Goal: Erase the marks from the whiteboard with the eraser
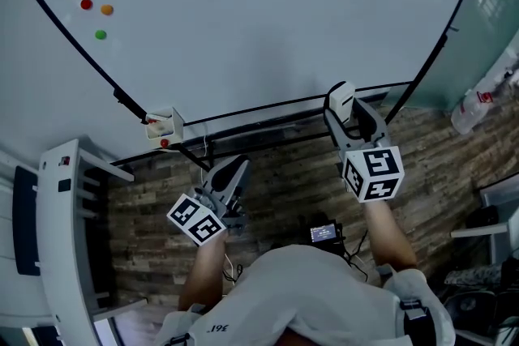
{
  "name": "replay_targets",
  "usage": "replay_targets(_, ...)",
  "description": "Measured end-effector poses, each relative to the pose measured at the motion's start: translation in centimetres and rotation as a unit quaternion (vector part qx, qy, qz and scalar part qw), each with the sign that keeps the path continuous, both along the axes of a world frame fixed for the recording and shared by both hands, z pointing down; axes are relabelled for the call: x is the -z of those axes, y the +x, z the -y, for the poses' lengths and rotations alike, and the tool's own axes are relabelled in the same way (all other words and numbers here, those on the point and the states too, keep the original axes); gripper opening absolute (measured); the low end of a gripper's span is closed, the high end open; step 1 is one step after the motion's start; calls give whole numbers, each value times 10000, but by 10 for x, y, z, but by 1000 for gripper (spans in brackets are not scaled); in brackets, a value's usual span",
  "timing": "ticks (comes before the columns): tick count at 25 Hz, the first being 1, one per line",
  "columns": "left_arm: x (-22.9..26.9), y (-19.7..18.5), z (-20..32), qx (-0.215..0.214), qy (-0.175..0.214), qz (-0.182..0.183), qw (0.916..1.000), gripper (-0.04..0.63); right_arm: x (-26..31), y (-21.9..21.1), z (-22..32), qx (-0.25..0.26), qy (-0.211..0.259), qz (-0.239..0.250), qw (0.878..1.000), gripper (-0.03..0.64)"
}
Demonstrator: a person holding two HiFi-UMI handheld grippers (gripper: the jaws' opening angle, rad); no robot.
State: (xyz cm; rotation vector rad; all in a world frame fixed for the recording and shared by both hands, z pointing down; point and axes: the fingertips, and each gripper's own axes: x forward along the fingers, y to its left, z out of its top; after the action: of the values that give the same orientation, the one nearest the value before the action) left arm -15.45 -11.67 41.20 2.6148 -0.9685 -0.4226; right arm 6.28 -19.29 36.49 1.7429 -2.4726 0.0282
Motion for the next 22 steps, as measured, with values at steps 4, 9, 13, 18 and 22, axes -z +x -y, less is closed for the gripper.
replay_targets(4, -8, -11, -12, -75, -66, -31, 9999, 41, -12, -10, -18, -51, -107, 35, 9999, 250)
replay_targets(9, -17, -16, -22, -198, -150, -44, 9997, 41, -21, -15, -38, -136, -184, 68, 9997, 250)
replay_targets(13, -21, -12, -27, -249, -185, -49, 9995, 41, -24, -11, -50, -157, -208, 49, 9996, 250)
replay_targets(18, -21, -3, -30, -145, -194, -56, 9997, 41, -24, 2, -57, -53, -231, 12, 9997, 250)
replay_targets(22, -15, 8, -27, -30, -201, -67, 9998, 41, -22, 11, -52, 118, -291, -46, 9995, 250)
